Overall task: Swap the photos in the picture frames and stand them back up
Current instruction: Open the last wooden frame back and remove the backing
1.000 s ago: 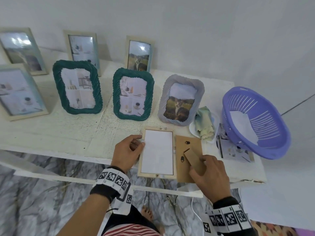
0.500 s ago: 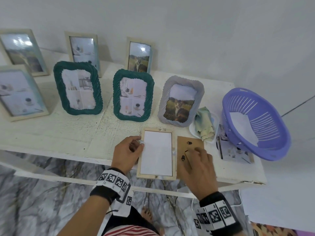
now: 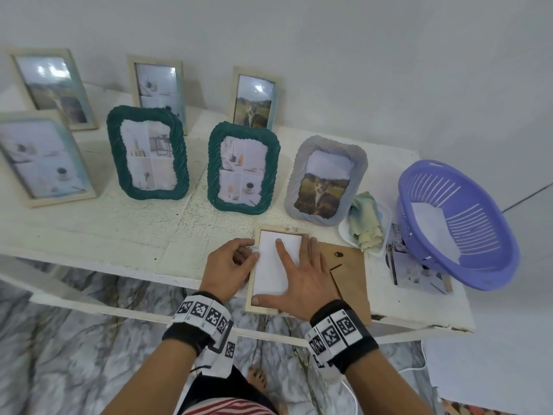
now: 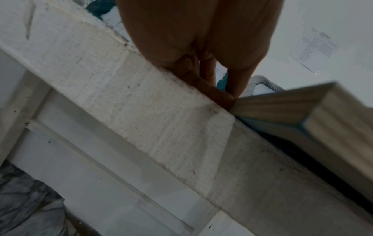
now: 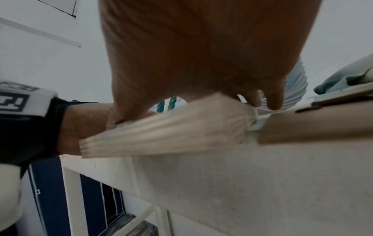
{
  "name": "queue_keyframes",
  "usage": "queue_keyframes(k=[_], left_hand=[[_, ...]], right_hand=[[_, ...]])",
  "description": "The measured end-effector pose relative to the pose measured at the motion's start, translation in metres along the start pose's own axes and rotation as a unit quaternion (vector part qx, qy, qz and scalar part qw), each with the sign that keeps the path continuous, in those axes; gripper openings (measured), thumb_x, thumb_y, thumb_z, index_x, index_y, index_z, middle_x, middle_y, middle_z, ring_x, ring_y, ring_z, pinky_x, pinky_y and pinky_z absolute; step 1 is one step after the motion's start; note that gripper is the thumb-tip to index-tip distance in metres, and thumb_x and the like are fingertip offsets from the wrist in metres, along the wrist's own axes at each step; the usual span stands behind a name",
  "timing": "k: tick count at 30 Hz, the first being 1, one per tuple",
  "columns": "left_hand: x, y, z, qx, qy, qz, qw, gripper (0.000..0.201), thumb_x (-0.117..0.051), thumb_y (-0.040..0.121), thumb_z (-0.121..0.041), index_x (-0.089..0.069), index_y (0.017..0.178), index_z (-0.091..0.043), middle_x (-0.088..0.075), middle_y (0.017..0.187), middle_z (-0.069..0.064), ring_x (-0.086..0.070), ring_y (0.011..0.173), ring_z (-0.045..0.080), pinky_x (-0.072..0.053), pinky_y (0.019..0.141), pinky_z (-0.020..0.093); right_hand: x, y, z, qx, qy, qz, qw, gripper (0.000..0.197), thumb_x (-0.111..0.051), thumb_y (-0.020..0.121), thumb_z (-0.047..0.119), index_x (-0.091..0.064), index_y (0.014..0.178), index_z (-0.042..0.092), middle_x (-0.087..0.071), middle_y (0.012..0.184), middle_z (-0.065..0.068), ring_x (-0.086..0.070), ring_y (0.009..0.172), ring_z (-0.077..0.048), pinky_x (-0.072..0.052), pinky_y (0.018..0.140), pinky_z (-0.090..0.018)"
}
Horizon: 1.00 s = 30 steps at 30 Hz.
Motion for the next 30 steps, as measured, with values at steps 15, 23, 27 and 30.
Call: queue_keyframes(k=[15, 23, 27, 30], left_hand=[[-0.001, 0.000, 0.001, 0.007, 0.002, 0.012, 1.000, 0.022, -0.070, 0.088, -0.024, -0.069, 0.109, -0.018, -0.066, 0.081, -0.008, -0.064, 0.075, 0.009, -0.058, 0.073, 0.034], [0.000, -0.002, -0.005, -0.002, -0.006, 0.016, 1.000, 0.020, -0.059, 0.096, -0.029, -0.068, 0.110, -0.020, -0.069, 0.086, -0.006, -0.066, 0.072, 0.014, -0.053, 0.060, 0.019], [0.005, -0.003, -0.011, 0.001, -0.016, 0.001, 1.000, 0.016, -0.057, 0.096, -0.035, -0.066, 0.106, -0.026, -0.067, 0.092, -0.010, -0.064, 0.085, 0.008, -0.058, 0.071, 0.035], [0.017, -0.008, -0.030, -0.024, -0.012, -0.039, 0.999, 0.016, -0.058, 0.093, -0.044, -0.064, 0.102, -0.033, -0.066, 0.095, -0.014, -0.059, 0.085, 0.001, -0.047, 0.072, 0.024]], right_hand=[[0.010, 0.004, 0.004, -0.020, 0.050, 0.029, 0.998, 0.138, -0.059, 0.055, 0.088, 0.021, 0.149, 0.028, 0.010, 0.157, -0.025, 0.014, 0.145, -0.041, 0.000, 0.119, -0.051], [0.030, 0.001, -0.006, -0.028, 0.096, -0.048, 0.994, 0.119, -0.066, 0.058, 0.079, -0.005, 0.151, 0.037, -0.027, 0.149, -0.008, -0.022, 0.138, -0.032, -0.024, 0.114, -0.046], [0.045, -0.004, -0.004, -0.022, 0.125, -0.071, 0.989, 0.117, -0.068, 0.062, 0.075, -0.004, 0.152, 0.036, -0.007, 0.158, -0.009, -0.010, 0.143, -0.029, -0.017, 0.116, -0.041], [0.052, -0.012, 0.000, -0.018, 0.166, -0.085, 0.982, 0.118, -0.069, 0.061, 0.074, -0.001, 0.151, 0.039, 0.000, 0.160, -0.004, -0.006, 0.145, -0.024, -0.019, 0.116, -0.039]])
Point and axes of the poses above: each hand's wrist, its own y-axis towards the middle knuckle, its own x-axis out of the back of the hand, z = x × y, the point moved 9 cm from there along y, towards the middle knuckle
